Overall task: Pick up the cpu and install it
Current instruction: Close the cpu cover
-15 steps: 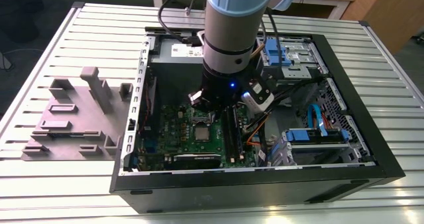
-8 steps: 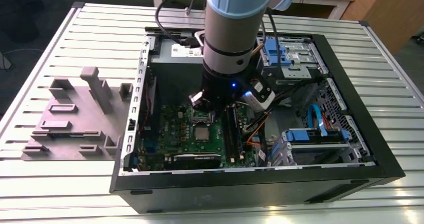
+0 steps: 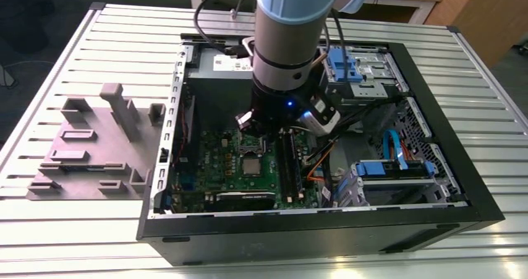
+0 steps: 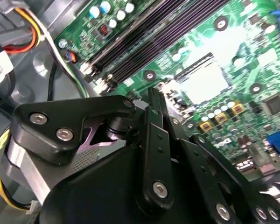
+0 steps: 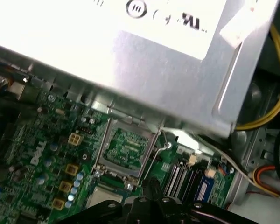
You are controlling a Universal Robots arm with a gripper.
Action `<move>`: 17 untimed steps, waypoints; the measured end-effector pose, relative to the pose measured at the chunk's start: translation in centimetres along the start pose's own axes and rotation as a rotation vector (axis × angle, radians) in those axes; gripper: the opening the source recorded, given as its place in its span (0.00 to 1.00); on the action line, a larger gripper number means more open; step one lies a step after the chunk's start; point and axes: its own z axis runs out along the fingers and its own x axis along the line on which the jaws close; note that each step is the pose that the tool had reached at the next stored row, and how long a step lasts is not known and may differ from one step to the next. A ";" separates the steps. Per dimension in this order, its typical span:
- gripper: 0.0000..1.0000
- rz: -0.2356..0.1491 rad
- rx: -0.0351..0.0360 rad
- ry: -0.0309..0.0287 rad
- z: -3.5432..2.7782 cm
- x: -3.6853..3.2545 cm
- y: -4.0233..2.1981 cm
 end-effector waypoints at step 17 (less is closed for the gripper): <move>0.10 0.000 0.0000 0.0001 1.69 -0.81 1.78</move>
